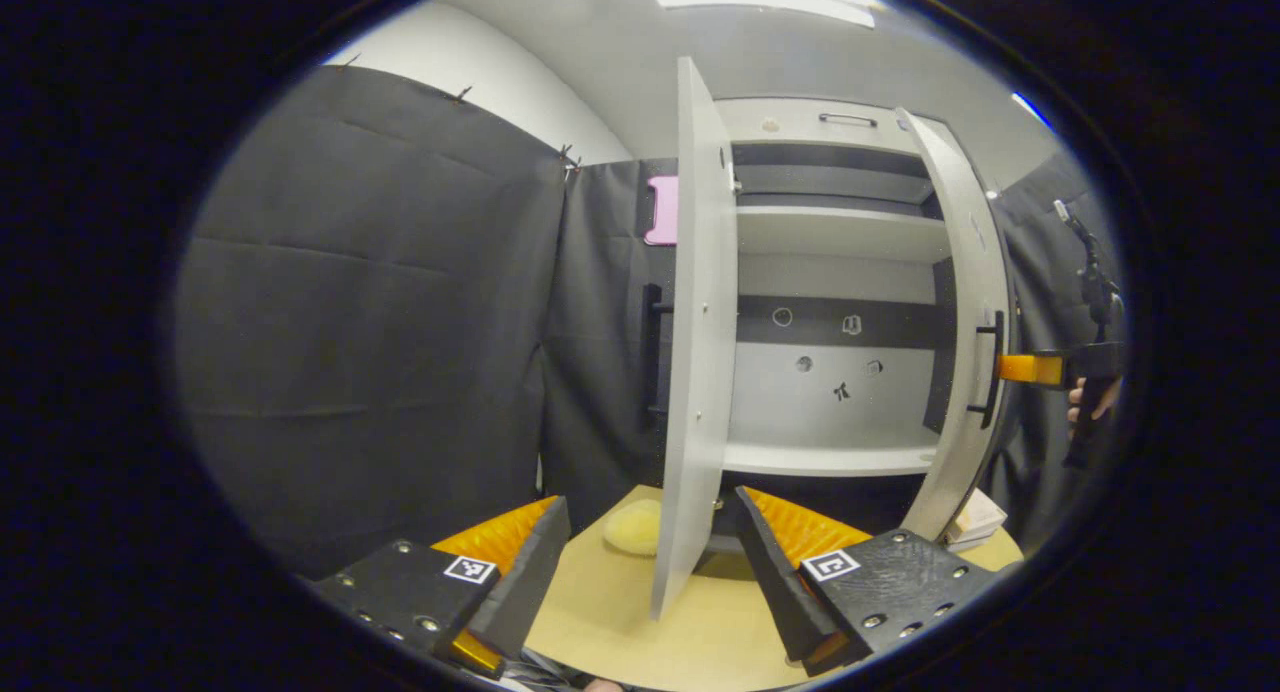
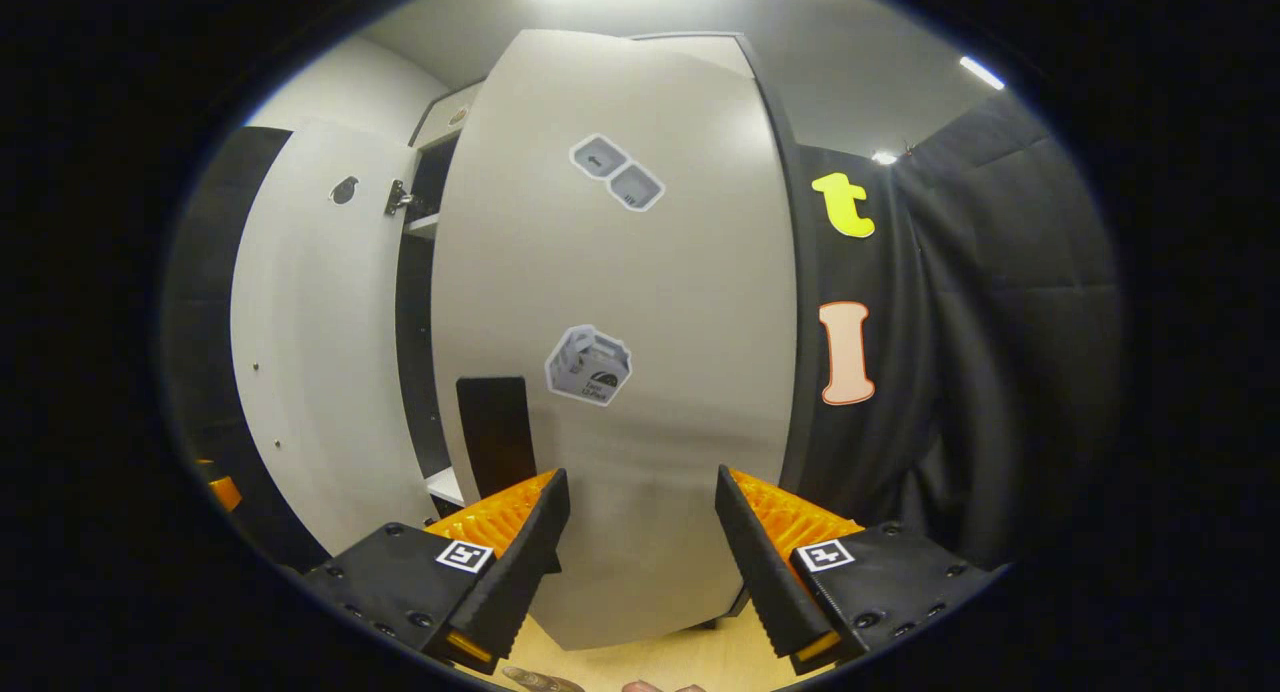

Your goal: Grasp the bottle in the cabinet with the left hand and place it on the coaster, then close the right door with the right hand and the left door with the left hand.

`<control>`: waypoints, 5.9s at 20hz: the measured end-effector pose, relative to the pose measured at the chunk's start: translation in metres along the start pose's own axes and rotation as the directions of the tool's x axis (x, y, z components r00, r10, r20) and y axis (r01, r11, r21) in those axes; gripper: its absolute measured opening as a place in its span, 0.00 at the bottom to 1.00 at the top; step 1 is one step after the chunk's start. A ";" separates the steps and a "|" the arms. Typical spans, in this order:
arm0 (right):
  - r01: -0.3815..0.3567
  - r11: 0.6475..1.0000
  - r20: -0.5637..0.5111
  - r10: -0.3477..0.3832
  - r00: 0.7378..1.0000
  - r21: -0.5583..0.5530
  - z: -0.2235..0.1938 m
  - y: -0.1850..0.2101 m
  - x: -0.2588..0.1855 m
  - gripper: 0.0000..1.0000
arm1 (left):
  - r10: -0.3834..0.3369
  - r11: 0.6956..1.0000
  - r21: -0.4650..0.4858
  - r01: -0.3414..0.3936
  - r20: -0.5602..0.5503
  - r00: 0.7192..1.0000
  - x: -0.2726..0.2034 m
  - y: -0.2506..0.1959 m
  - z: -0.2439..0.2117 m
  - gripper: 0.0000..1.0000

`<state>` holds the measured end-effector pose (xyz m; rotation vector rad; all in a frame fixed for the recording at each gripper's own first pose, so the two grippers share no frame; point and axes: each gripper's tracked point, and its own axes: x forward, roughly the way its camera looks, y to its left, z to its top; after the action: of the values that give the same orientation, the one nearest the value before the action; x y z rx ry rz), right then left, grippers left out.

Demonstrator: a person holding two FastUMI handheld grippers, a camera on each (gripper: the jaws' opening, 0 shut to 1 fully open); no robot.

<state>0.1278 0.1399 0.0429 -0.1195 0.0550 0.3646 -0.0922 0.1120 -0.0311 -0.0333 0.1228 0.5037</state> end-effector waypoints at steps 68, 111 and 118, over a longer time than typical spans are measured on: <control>0.312 0.941 -0.080 -0.304 0.949 0.127 -0.064 -0.183 -0.105 0.94 | -0.378 0.925 -0.011 0.379 0.067 0.923 0.130 -0.141 0.085 0.91; 0.268 0.961 0.039 -0.271 0.962 0.063 -0.048 -0.068 -0.117 0.97 | -0.444 0.895 0.045 0.443 0.159 0.882 0.028 -0.053 0.082 0.99; 0.297 0.954 0.055 -0.299 0.953 0.048 -0.046 -0.065 -0.125 0.97 | -0.462 0.886 0.040 0.461 0.153 0.874 0.041 -0.049 0.074 0.93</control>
<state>0.0335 0.0296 0.0135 -0.0763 -0.0178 0.0648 -0.0248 0.0934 0.0373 -0.0194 -0.0429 0.0238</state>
